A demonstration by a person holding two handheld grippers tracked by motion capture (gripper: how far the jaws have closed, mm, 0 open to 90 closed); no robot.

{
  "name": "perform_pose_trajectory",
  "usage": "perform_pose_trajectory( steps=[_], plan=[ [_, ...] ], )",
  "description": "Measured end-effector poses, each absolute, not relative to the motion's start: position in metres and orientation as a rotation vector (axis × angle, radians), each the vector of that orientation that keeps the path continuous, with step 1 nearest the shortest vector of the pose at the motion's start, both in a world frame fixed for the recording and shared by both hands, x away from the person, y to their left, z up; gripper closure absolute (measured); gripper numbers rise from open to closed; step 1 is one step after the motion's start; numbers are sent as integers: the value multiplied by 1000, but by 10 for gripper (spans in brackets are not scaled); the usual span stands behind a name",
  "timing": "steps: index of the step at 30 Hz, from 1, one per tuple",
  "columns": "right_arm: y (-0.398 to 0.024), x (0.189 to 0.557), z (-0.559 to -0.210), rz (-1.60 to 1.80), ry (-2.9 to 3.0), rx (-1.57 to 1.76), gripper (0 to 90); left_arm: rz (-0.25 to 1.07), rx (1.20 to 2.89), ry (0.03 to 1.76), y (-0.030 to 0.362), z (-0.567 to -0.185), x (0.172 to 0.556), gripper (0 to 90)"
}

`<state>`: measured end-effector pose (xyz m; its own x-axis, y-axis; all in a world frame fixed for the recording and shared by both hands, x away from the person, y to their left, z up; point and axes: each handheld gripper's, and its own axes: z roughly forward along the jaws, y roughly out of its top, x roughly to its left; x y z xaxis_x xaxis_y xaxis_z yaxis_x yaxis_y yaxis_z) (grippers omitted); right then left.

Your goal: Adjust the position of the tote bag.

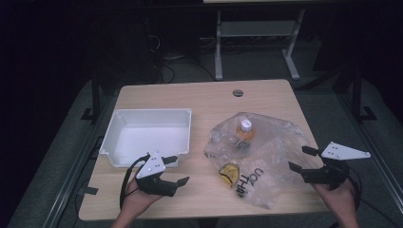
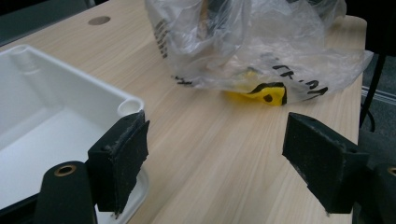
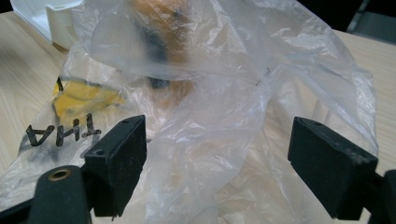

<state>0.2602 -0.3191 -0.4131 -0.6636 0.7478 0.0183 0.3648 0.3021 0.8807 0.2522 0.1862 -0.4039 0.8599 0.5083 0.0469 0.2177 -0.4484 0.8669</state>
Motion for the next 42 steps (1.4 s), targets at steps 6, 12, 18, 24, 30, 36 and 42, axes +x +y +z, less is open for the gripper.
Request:
perform_pose_trajectory(
  steps=[6, 12, 18, 24, 30, 36, 42],
  plan=[
    [-320, 258, -412, 1324, 2162, 992, 193, 331, 2063, 484, 163, -397, 258, 229],
    [-320, 257, -412, 1332, 2164, 998, 196, 314, 2079, 438, 142, -388, 263, 236],
    [-321, 258, -414, 1329, 2173, 1001, 199, 296, 2093, 414, 129, -381, 268, 238],
    [-319, 258, -414, 1337, 2174, 1001, 199, 291, 2107, 392, 118, -375, 273, 241],
    [-321, 259, -414, 1336, 2173, 1001, 199, 268, 2116, 381, 111, -371, 276, 242],
    [-320, 260, -415, 1332, 2176, 1004, 202, 256, 2113, 373, 108, -370, 278, 253],
    [-322, 261, -417, 1324, 2178, 1017, 201, 241, 2118, 374, 108, -369, 283, 253]
  ],
)
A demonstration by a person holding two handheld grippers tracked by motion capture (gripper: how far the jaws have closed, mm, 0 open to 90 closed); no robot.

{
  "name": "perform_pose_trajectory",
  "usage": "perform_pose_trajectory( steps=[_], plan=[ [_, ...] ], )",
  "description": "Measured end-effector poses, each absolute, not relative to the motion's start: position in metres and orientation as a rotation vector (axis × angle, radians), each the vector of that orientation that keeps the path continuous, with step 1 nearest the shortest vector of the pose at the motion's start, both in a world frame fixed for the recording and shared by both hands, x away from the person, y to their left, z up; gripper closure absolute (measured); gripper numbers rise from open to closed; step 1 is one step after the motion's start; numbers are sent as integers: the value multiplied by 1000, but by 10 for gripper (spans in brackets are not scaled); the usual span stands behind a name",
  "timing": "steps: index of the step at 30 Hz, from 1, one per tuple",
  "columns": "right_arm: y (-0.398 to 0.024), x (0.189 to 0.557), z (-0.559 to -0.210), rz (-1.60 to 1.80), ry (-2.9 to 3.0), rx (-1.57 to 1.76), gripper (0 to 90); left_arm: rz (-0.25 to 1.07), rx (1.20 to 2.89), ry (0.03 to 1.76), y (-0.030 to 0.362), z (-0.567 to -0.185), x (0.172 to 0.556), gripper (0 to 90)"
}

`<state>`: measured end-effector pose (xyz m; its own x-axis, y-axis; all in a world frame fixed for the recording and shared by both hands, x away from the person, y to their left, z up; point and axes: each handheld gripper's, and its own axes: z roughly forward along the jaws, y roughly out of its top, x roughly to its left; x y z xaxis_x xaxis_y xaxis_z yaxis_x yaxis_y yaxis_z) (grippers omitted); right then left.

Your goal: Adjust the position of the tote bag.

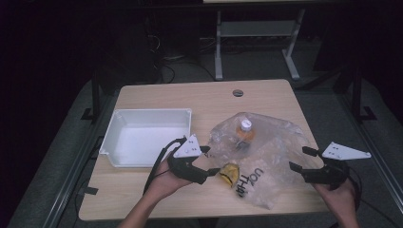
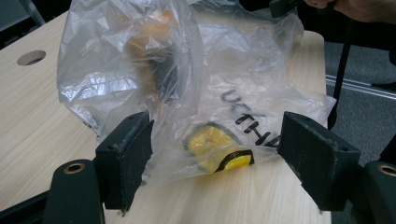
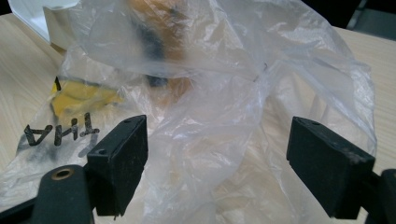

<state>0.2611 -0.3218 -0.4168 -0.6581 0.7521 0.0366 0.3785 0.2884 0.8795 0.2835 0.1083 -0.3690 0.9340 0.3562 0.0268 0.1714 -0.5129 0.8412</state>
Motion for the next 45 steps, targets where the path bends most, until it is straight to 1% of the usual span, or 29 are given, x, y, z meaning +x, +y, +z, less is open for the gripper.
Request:
perform_pose_trajectory(
  steps=[11, 18, 29, 35, 39, 45],
  plan=[
    [-324, 262, -419, 1326, 2177, 1030, 202, 221, 2124, 364, 100, -361, 292, 283],
    [-319, 262, -418, 1328, 2195, 1010, 202, 235, 2099, 375, 91, -347, 302, 285],
    [-318, 262, -417, 1331, 2199, 1004, 207, 265, 2128, 380, 73, -337, 322, 301],
    [-320, 261, -416, 1329, 2186, 997, 211, 213, 2103, 411, 63, -339, 337, 331],
    [-320, 261, -416, 1334, 2184, 1007, 211, 228, 2141, 432, 55, -343, 348, 336],
    [-317, 262, -415, 1341, 2181, 997, 212, 207, 2154, 473, 49, -349, 358, 339]
  ],
)
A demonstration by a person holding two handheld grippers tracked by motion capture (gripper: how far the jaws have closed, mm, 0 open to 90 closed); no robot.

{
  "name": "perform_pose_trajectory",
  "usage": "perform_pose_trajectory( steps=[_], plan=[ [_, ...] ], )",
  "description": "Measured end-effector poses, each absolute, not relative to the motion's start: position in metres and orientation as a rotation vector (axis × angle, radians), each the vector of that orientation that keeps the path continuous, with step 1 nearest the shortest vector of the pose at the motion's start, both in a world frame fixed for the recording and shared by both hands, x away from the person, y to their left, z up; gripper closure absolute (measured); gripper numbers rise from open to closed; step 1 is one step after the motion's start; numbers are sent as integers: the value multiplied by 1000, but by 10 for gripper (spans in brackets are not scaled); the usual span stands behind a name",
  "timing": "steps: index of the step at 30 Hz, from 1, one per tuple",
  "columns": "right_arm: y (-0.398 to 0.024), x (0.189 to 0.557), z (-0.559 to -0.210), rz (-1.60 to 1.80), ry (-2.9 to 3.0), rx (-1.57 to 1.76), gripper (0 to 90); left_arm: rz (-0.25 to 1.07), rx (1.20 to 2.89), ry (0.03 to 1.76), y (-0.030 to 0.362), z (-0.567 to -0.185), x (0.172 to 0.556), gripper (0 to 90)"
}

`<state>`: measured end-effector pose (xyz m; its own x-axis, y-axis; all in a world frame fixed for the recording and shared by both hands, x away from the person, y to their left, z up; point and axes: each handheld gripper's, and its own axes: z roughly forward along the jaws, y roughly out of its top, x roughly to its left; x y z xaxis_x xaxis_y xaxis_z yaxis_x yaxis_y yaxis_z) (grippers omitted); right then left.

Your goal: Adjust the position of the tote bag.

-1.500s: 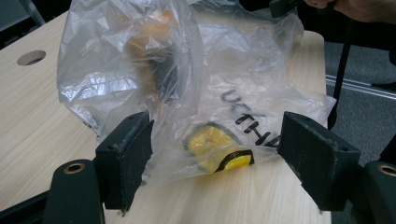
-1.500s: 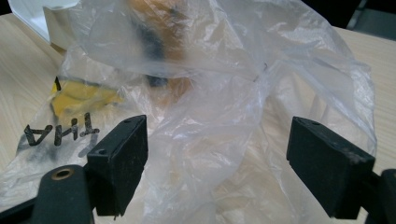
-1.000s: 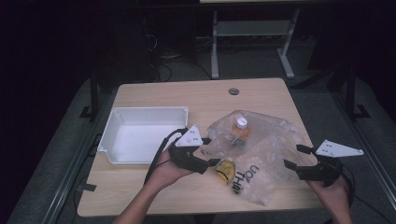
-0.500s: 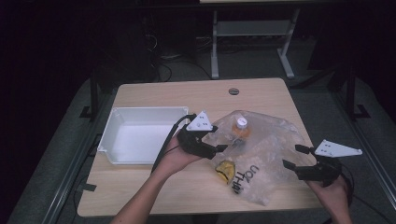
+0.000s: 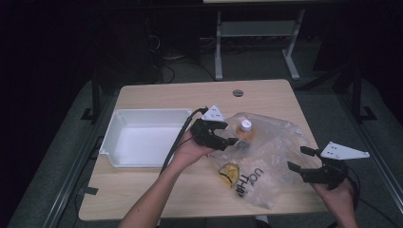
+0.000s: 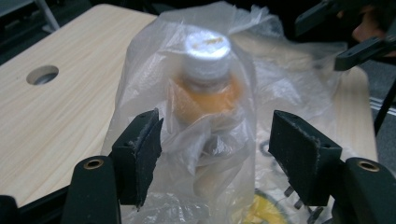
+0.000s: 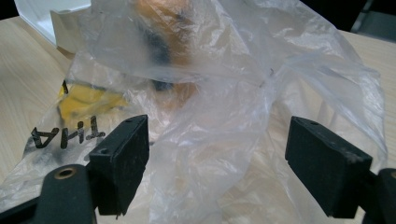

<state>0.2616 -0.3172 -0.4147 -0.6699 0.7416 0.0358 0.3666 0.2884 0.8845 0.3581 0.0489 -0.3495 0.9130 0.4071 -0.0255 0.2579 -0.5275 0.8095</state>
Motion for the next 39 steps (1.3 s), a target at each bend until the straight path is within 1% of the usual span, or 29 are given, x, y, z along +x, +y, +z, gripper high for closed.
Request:
perform_pose_trajectory(
  steps=[8, 11, 17, 23, 24, 27, 30, 39],
  plan=[
    [-313, 260, -413, 1341, 2190, 973, 215, 208, 2198, 464, 35, -357, 365, 364],
    [-315, 259, -411, 1349, 2182, 974, 215, 243, 2208, 449, 30, -359, 365, 386],
    [-315, 258, -411, 1345, 2186, 969, 218, 283, 2245, 429, 26, -363, 364, 493],
    [-312, 261, -409, 1348, 2184, 966, 218, 261, 2258, 430, 30, -364, 367, 652],
    [-312, 262, -409, 1347, 2186, 961, 218, 260, 2263, 435, 30, -364, 366, 693],
    [-309, 264, -409, 1341, 2203, 962, 218, 296, 2280, 416, 31, -366, 361, 785],
    [-306, 263, -409, 1330, 2221, 950, 219, 324, 2308, 411, 30, -369, 358, 845],
    [-303, 264, -406, 1321, 2250, 940, 232, 329, 2313, 458, 43, -378, 358, 871]
  ],
)
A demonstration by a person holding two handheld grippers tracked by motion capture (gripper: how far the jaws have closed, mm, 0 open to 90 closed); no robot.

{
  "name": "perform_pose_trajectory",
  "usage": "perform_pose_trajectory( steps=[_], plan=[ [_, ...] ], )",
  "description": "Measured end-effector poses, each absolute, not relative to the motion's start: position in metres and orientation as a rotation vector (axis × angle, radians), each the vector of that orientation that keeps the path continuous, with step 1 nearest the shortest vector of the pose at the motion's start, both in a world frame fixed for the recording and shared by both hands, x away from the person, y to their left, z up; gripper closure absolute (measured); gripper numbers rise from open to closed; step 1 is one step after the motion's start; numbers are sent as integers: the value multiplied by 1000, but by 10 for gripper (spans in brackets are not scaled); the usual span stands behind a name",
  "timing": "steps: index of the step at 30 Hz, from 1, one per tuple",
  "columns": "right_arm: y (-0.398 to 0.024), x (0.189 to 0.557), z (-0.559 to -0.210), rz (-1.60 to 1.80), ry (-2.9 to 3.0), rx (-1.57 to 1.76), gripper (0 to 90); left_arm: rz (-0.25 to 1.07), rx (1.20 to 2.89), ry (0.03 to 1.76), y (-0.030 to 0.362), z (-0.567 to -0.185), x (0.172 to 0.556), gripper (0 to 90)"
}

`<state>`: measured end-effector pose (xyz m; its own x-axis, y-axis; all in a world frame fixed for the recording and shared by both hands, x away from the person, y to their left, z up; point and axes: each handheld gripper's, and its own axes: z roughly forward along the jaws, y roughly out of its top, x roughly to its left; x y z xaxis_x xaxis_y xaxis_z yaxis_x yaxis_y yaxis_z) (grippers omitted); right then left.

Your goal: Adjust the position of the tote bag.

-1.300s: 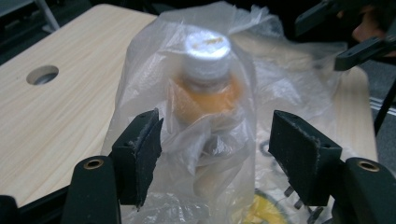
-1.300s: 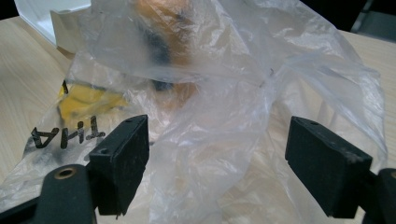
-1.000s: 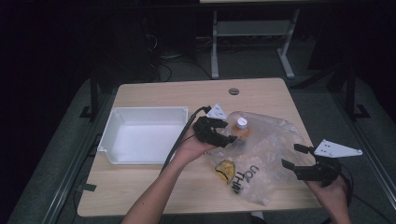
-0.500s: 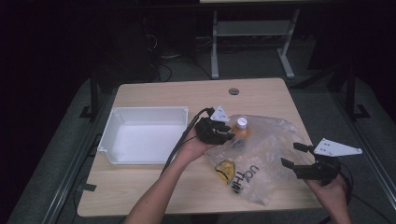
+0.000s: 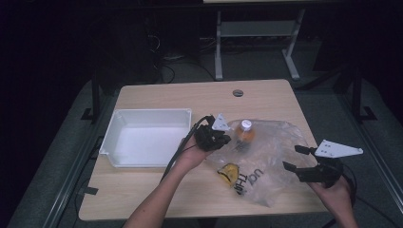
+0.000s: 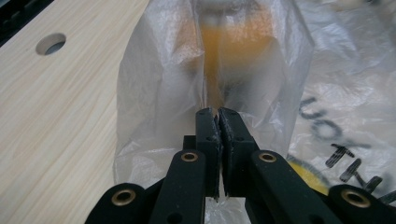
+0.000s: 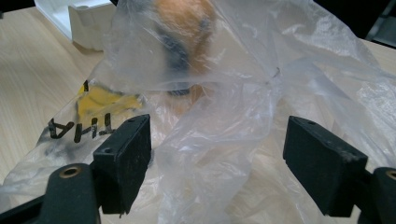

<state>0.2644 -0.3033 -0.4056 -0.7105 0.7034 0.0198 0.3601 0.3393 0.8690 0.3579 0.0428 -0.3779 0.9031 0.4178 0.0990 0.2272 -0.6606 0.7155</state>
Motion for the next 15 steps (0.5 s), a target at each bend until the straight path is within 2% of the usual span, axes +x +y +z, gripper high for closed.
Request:
perform_pose_trajectory(
  steps=[15],
  plan=[
    [-293, 282, -398, 1246, 2351, 876, 302, 289, 2330, 475, 51, -397, 350, 888]
  ],
)
